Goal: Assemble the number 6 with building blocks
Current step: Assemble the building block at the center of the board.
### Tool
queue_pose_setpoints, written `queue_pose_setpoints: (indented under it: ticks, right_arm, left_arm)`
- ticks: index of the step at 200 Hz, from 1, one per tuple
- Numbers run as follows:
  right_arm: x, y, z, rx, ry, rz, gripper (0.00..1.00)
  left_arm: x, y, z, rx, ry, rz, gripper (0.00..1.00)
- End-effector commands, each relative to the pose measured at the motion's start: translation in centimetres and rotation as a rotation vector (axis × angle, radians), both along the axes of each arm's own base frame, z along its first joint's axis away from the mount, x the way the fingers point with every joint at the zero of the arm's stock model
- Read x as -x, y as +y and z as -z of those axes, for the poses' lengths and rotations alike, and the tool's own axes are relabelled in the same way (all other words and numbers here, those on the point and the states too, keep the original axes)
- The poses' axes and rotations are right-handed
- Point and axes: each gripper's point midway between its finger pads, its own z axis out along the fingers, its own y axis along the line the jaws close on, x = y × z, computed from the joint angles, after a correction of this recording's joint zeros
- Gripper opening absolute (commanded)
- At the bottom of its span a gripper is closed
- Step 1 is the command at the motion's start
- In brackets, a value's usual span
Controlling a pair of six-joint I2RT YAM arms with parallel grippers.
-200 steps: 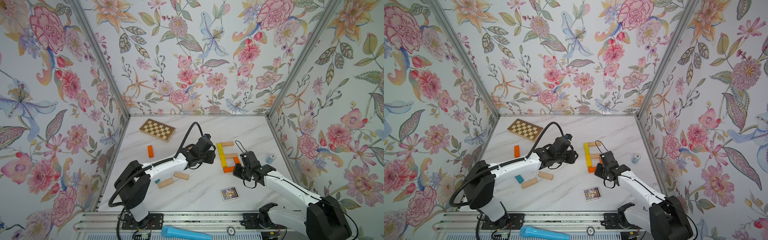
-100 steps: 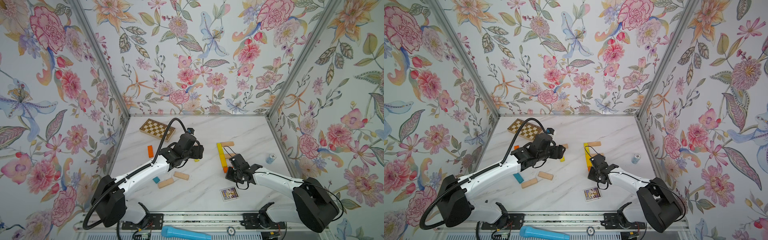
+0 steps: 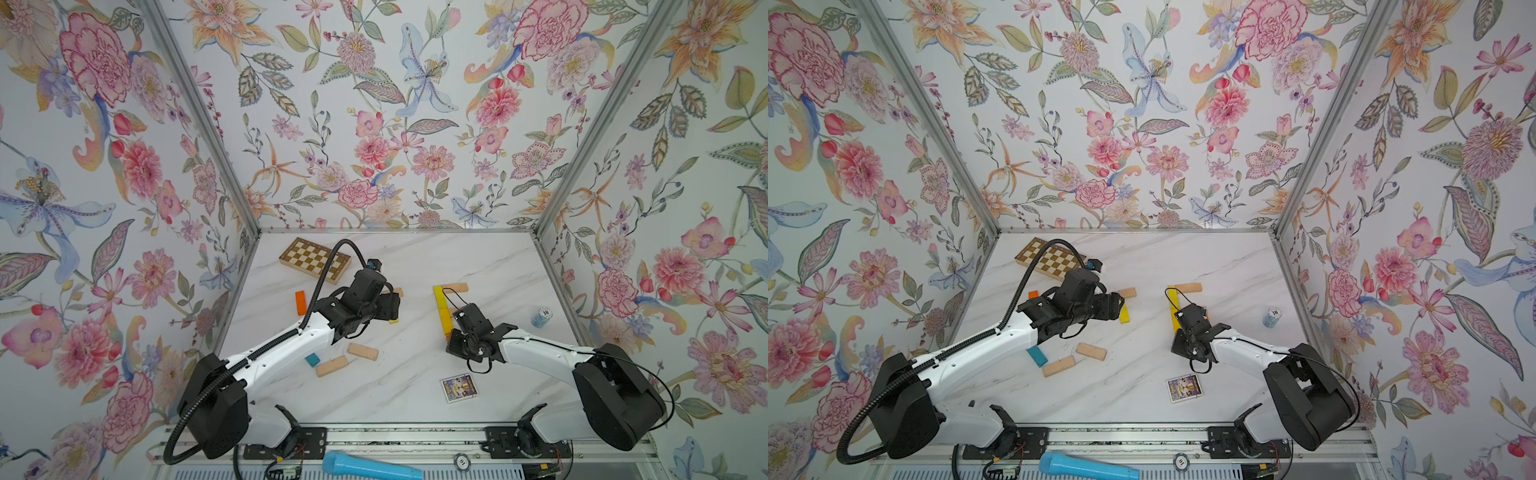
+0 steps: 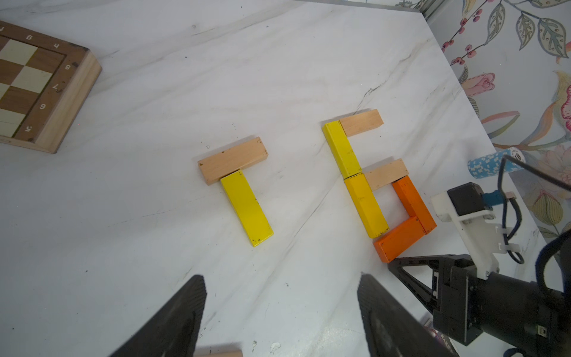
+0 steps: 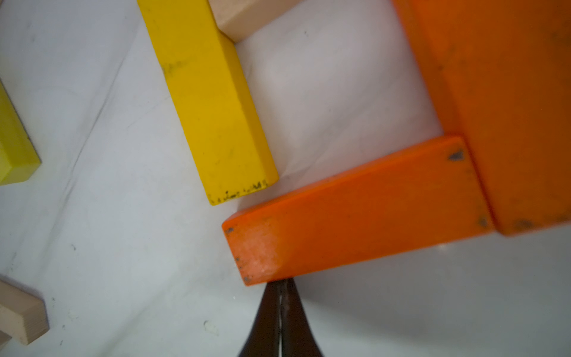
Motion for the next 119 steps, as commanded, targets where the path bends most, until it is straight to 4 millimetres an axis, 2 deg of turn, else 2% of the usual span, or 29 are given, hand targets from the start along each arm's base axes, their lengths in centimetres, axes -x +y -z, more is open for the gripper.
queue_pose_setpoints:
  ticks: [1,96,119]
  right_arm:
    - [0.1,-0.6,0.4,0.053,0.009,-0.008,0.07]
    - [-0.8,-0.3,-0.1,0.054,-0.004,-0.031,0.08]
    - [-1.0,0.2,-1.5,0.035,-0.031,-0.041,0.08]
  left_arm:
    - [0.1,1.1,0.0,-0.018,-0.006,-0.006,0.81]
    - [0.3,1.5,0.3,-0.015,0.003,-0.010,0.81]
    - [0.3,1.8,-0.1,-0.022,-0.002,-0.012,0.81]
